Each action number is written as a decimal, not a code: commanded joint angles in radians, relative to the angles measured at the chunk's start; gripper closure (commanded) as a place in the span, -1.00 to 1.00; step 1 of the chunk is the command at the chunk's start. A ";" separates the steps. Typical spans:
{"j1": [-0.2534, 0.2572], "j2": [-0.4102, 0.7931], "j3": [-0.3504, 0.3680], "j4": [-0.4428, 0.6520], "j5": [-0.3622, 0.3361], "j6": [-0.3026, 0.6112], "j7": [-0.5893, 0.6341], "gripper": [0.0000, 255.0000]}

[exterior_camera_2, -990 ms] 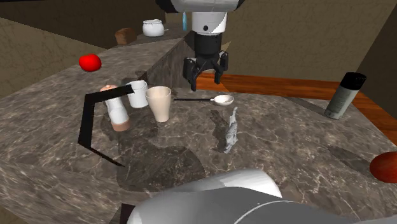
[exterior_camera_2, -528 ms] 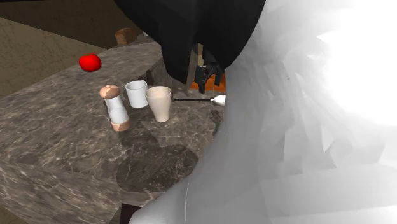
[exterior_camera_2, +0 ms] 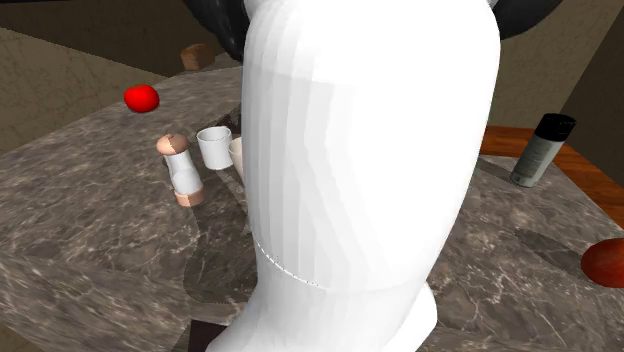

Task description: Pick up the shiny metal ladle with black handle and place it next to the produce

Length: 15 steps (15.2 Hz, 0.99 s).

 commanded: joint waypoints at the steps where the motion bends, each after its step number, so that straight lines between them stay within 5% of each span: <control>1: 0.000 0.110 -0.009 0.066 0.077 0.011 -0.130 -1.00; 6: -0.044 0.309 0.033 0.223 0.201 -0.009 -0.344 -1.00; 15: -0.047 0.348 0.050 0.169 0.235 0.078 -0.366 -1.00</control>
